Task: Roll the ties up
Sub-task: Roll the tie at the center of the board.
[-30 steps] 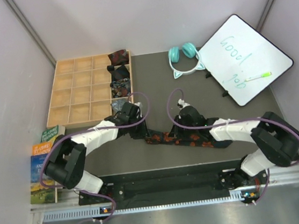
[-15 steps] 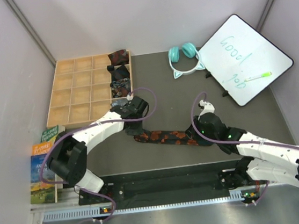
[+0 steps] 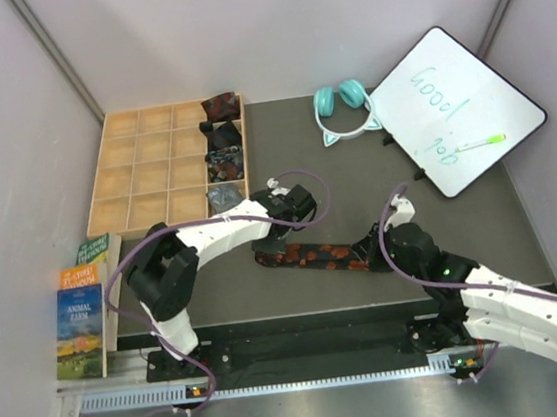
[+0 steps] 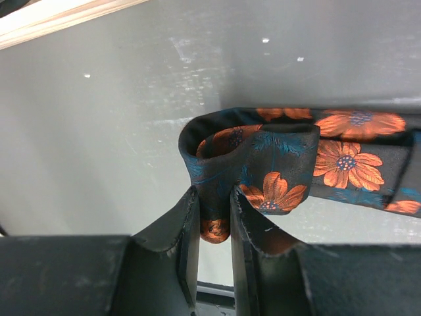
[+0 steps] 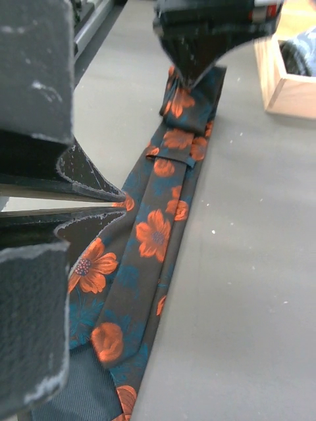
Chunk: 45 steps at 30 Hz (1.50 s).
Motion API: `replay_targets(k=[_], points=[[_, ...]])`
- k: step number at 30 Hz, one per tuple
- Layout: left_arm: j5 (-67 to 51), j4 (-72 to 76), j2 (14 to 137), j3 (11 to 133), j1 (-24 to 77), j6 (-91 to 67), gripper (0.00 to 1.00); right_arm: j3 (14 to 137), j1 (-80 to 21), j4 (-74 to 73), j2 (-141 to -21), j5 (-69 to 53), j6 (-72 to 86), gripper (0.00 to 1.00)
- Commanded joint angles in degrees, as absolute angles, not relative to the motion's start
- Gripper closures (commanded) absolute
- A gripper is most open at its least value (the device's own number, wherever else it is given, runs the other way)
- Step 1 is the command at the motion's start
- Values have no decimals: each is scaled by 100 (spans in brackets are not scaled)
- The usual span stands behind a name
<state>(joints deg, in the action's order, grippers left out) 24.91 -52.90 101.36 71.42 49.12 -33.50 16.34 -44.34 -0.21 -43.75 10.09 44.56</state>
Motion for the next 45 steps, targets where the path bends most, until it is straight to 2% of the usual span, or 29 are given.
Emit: replay_targets(k=[1,11,24,33,45], points=[[2672,-5633,10414,7619,5220,-3665,90,1425,-4395,413,-3912,1186,4447,91],[3717,-6775,11258,8631,5730,-4104,90,1230,-4394,440,-3525,1257,4491,91],[4122,-6776,10696,8210,5467,-3841,87,1213,-4395,422,-3516,1274,4509,91],[4473,-6881,10767,7954,5396,-3867,88,1213,-4395,431,-3524,1283,4518,91],[4790,-7277,11135,8253,5431,-4043,90,1178,-4395,334,-3367,1406,4614,94]])
